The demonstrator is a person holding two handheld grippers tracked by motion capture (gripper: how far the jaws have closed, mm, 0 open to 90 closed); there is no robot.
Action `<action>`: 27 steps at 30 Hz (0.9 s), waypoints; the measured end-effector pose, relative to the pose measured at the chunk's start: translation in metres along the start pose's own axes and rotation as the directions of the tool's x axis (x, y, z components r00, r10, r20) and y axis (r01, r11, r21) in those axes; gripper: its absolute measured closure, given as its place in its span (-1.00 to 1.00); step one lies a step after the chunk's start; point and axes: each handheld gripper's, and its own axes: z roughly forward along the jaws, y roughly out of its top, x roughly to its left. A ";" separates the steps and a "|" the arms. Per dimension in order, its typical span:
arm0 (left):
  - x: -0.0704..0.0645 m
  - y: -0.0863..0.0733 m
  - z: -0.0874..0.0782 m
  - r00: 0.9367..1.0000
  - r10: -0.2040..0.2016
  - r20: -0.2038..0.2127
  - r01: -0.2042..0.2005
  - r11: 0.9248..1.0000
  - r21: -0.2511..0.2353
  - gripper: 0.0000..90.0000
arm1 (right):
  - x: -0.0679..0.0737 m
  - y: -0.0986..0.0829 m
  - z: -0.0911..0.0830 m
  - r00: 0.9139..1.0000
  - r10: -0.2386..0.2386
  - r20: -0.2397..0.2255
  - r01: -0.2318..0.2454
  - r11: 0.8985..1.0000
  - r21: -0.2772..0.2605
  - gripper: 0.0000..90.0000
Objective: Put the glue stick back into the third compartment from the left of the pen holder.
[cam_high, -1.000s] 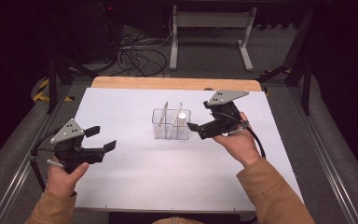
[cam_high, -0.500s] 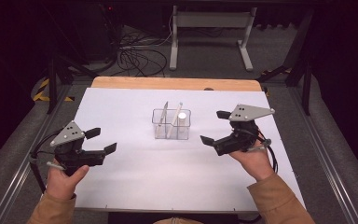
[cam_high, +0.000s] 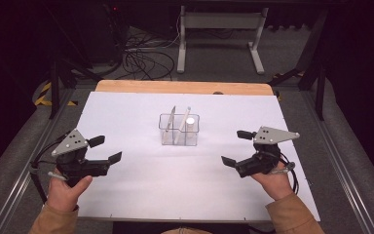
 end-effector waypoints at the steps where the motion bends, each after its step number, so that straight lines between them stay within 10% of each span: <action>1: 0.000 0.000 0.000 1.000 0.002 -0.001 -0.002 1.000 -0.002 -0.56 | 0.000 -0.003 0.000 1.000 0.002 0.000 -0.002 1.000 0.006 -1.00; 27: -0.001 -0.004 -0.001 1.000 0.003 0.001 -0.003 1.000 -0.006 -0.56 | 0.000 -0.081 -0.007 0.999 0.031 0.023 -0.033 0.998 0.060 -0.93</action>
